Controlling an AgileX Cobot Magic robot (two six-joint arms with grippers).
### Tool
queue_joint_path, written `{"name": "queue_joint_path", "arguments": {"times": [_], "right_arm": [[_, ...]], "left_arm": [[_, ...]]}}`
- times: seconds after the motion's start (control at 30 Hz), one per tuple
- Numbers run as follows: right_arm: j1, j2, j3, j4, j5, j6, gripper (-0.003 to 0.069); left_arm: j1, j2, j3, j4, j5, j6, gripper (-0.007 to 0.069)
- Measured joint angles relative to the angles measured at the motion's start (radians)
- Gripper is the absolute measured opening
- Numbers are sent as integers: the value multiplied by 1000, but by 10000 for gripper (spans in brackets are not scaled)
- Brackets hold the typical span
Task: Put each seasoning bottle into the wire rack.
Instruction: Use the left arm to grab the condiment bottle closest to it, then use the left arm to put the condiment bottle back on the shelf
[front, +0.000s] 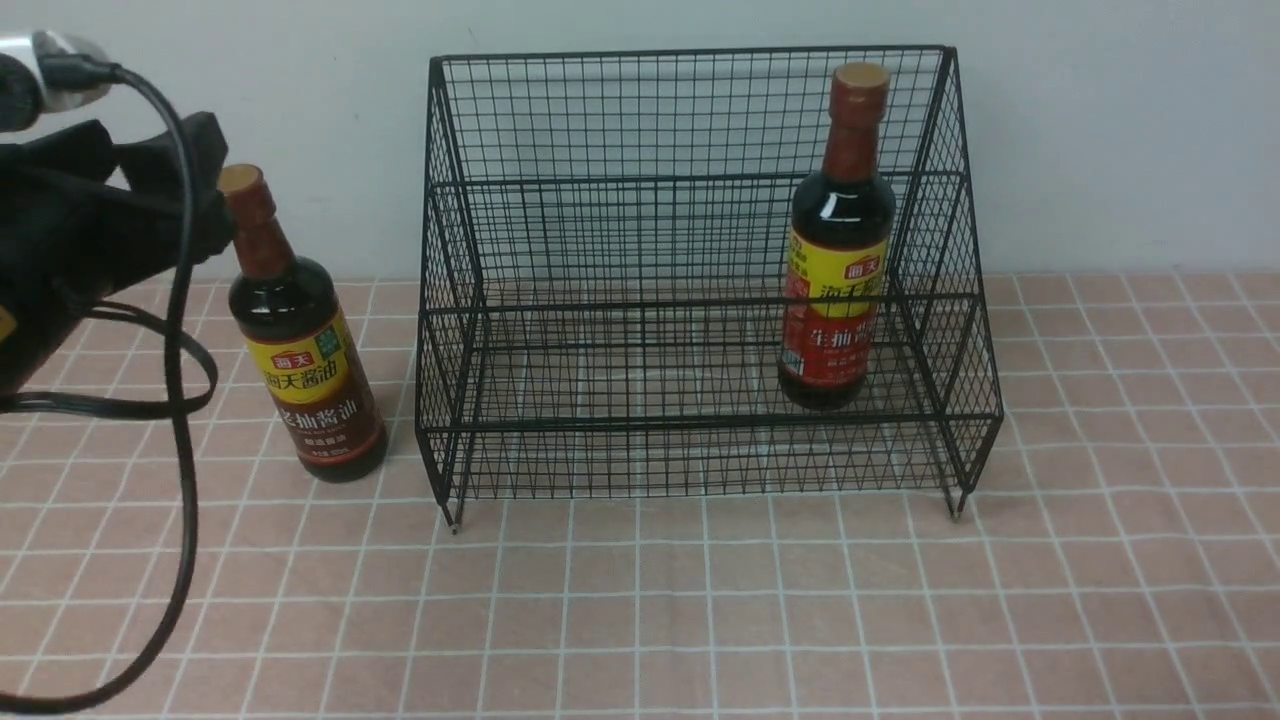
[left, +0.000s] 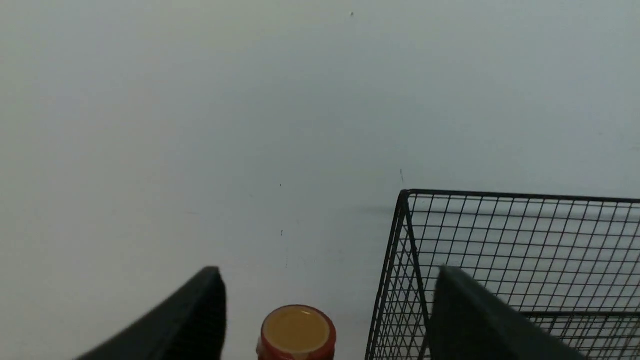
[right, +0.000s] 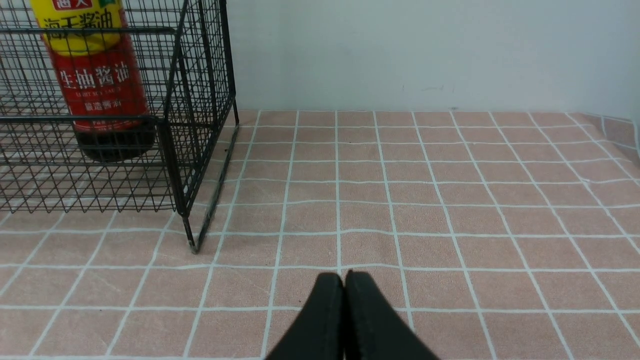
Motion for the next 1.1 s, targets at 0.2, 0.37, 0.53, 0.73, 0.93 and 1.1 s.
{"name": "queue_joint_path", "arguments": {"times": [0.2,0.37,0.53,0.73,0.93,1.1], "right_arm": [[0,0,0,0,0,0,-12],[0,0,0,0,0,0,-12],[0,0,0,0,0,0,-12],[0,0,0,0,0,0,-12],[0,0,0,0,1,0,-12],[0,0,0,0,1,0,-12]], "left_arm": [[0,128,-53,0,0,1,593],[0,242,-84,0,-40,1,590],[0,339,-107,0,-101,1,518],[1,371,-110,8,-112,33,257],[0,272,-111,86,-32,24,258],[0,146,-219,156,35,15,258]]}}
